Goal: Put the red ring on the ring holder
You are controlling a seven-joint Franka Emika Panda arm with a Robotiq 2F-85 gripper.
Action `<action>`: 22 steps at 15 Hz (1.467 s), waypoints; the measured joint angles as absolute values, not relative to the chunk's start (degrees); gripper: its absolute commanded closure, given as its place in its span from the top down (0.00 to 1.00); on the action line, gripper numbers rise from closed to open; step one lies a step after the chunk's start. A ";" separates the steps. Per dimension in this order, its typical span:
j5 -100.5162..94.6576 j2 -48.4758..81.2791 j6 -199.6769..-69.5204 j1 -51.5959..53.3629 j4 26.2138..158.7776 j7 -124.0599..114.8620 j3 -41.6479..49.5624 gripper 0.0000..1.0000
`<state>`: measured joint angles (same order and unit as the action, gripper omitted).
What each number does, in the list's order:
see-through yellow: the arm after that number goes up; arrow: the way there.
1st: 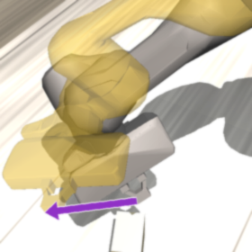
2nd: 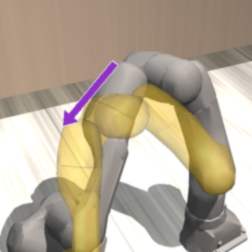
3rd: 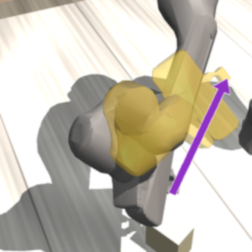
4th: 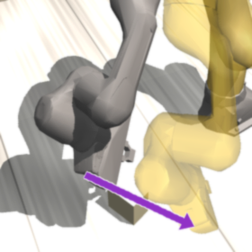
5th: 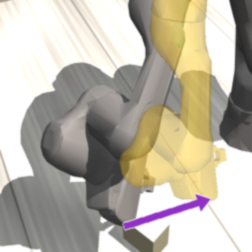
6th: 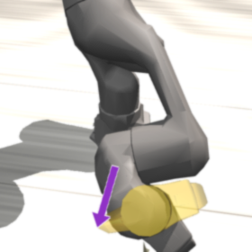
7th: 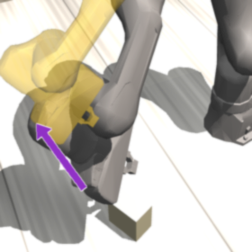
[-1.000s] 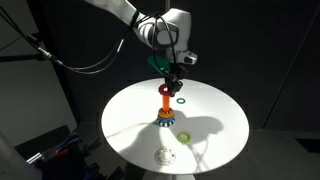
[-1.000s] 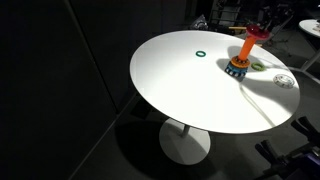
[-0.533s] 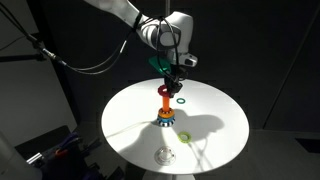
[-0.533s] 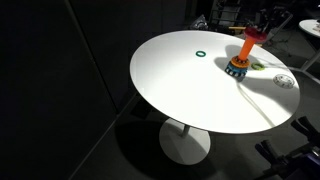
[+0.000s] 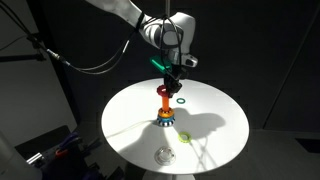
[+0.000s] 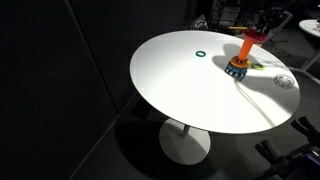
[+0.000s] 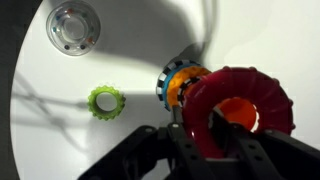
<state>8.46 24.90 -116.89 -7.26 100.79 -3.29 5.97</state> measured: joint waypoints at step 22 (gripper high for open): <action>2.68 25.02 -114.12 -5.01 98.72 -12.61 6.52 0.09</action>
